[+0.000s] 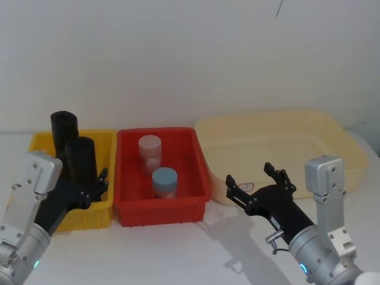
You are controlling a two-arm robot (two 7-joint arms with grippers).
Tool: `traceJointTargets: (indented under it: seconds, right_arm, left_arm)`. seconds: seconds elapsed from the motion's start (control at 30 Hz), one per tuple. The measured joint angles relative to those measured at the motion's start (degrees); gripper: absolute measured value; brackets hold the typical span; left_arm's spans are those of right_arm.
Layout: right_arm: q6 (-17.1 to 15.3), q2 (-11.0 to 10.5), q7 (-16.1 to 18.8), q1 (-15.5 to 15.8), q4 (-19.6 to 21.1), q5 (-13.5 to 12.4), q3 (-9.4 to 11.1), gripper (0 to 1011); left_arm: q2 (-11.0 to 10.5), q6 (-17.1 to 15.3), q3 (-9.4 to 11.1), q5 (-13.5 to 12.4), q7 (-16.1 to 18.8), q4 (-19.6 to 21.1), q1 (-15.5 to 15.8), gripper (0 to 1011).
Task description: Pick up the garbage bag with the one hand and transfer it to the other hand.
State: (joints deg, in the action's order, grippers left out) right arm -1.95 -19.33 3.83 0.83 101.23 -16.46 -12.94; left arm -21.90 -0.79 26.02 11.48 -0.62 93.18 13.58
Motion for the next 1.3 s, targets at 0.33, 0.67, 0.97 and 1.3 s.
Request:
traceJointTargets:
  seconds: [0.33,0.67,0.97,1.3]
  right_arm:
    - [0.0,0.0,0.0,0.0,0.0,0.0,0.0,1001]
    - [0.0,0.0,0.0,0.0,0.0,0.0,0.0,1001]
    - [0.0,0.0,0.0,0.0,0.0,0.0,0.0,1001]
    - [0.0,0.0,0.0,0.0,0.0,0.0,0.0,1001]
  left_arm:
    - [0.0,0.0,0.0,0.0,0.0,0.0,0.0,1000]
    - [0.0,0.0,0.0,0.0,0.0,0.0,0.0,1001]
    - [0.0,0.0,0.0,0.0,0.0,0.0,0.0,1001]
    - [0.0,0.0,0.0,0.0,0.0,0.0,0.0,1001]
